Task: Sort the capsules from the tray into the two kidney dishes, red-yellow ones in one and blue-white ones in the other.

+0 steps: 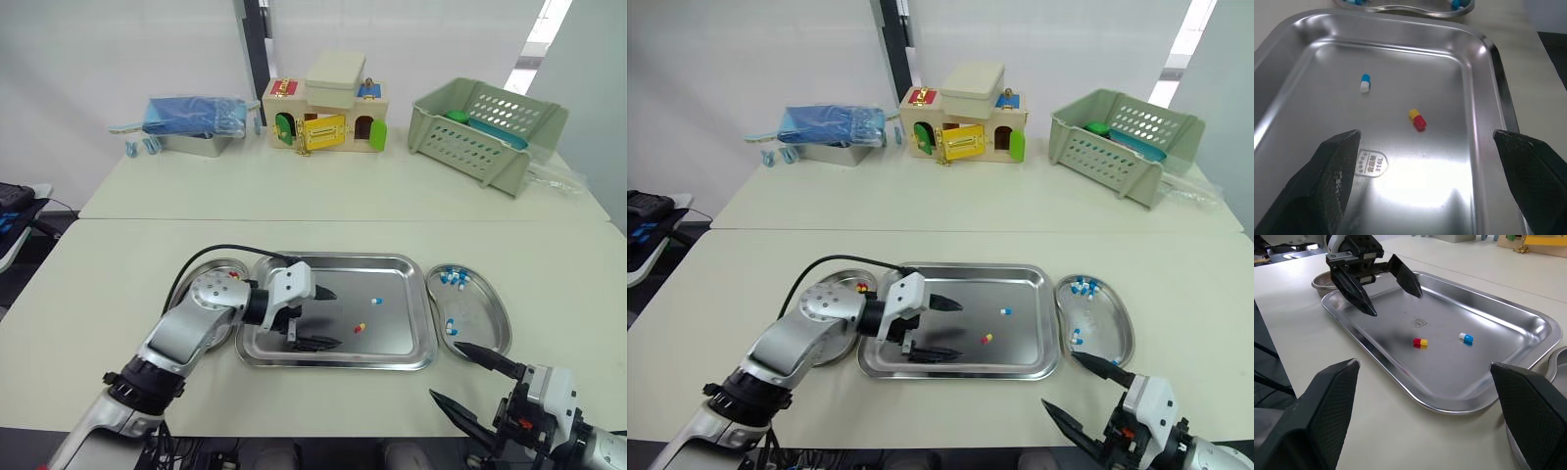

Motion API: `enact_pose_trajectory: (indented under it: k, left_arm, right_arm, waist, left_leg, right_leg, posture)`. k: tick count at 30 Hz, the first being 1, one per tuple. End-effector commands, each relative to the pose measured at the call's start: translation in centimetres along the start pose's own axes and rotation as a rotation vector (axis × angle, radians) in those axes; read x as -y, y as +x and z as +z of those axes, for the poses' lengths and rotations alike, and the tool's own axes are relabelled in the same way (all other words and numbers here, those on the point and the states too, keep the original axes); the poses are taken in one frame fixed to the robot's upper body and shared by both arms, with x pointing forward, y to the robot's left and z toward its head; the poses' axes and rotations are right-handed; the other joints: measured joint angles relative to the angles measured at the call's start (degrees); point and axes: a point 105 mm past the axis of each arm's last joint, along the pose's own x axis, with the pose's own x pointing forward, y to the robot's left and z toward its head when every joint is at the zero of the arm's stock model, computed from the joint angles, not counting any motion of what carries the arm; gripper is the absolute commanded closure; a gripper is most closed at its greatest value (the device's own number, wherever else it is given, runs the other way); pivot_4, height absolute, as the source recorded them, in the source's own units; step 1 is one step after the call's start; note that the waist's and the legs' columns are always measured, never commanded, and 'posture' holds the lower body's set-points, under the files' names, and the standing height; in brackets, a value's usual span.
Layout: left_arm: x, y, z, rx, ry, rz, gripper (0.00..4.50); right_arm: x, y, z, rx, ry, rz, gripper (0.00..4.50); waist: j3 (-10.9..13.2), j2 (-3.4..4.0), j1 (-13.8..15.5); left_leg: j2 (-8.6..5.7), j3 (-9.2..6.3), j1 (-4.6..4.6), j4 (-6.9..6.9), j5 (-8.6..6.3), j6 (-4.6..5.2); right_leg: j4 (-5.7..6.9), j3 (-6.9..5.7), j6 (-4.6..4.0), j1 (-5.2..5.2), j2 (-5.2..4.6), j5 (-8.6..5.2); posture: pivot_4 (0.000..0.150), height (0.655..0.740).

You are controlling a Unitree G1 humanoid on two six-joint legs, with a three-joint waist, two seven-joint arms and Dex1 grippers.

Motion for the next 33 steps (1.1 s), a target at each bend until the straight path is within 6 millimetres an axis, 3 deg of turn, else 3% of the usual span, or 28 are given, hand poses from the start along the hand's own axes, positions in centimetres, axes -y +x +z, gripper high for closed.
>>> enact_pose_trajectory:
  k: [1, 11, 16, 19, 31, 33]
  left_arm:
    - [-0.1, 1.1, 0.2, -0.026, 0.056, 0.003, 0.00]
    - [0.4, 3.4, -0.6, -0.091, 0.092, -0.005, 0.00]
    - [0.4, 4.1, -1.3, -0.125, 0.102, -0.003, 0.00]
    - [0.3, 4.2, -1.4, -0.135, 0.105, -0.004, 0.62]
    - [0.6, 4.6, -1.6, -0.143, 0.112, -0.018, 4.49]
    - [0.6, 4.7, -1.6, -0.142, 0.116, -0.019, 4.49]
  right_arm:
    - [-0.3, 0.5, 1.2, 0.017, -0.023, -0.002, 0.03]
    - [0.1, 0.7, 1.6, 0.014, -0.014, -0.021, 0.03]
    - [0.0, 0.3, 0.9, -0.007, -0.001, -0.033, 0.03]
    - [-0.2, 0.0, 0.5, -0.017, 0.005, -0.033, 0.00]
    - [-0.4, -0.4, -0.2, -0.029, 0.007, -0.036, 0.00]
    - [-0.5, -0.5, -0.2, -0.031, 0.006, -0.035, 0.00]
  waist:
    - [0.00, 0.00, -0.03]
    - [0.00, 0.00, 0.06]
    - [0.00, -0.01, 0.10]
    - [-0.01, -0.01, 0.13]
    - [-0.01, 0.00, 0.06]
    - [-0.01, 0.00, 0.07]
  left_leg:
    - [0.00, 0.00, 0.00, 0.00, 0.00, 0.00]
    - [-0.01, -0.02, -0.01, 0.00, 0.00, 0.00]
    - [-0.01, -0.03, -0.01, 0.00, 0.00, 0.00]
    - [-0.01, -0.03, -0.01, 0.01, 0.00, 0.00]
    - [-0.01, -0.05, 0.00, 0.01, 0.00, 0.00]
    - [-0.01, -0.05, 0.00, 0.01, 0.00, 0.00]
  right_leg:
    - [-0.01, 0.00, 0.00, 0.00, 0.00, 0.00]
    - [-0.01, -0.01, 0.00, 0.01, 0.00, 0.00]
    - [0.00, -0.01, 0.00, 0.01, 0.00, 0.00]
    - [-0.01, -0.01, 0.00, 0.02, 0.00, 0.00]
    - [0.00, -0.02, 0.00, 0.03, 0.00, 0.00]
    - [0.00, -0.02, 0.00, 0.03, 0.00, 0.00]
  posture:
    - [0.150, 0.7400]
    - [0.150, 0.7400]
    - [0.150, 0.7400]
    - [0.150, 0.7400]
    - [0.150, 0.7400]
    - [0.150, 0.7400]
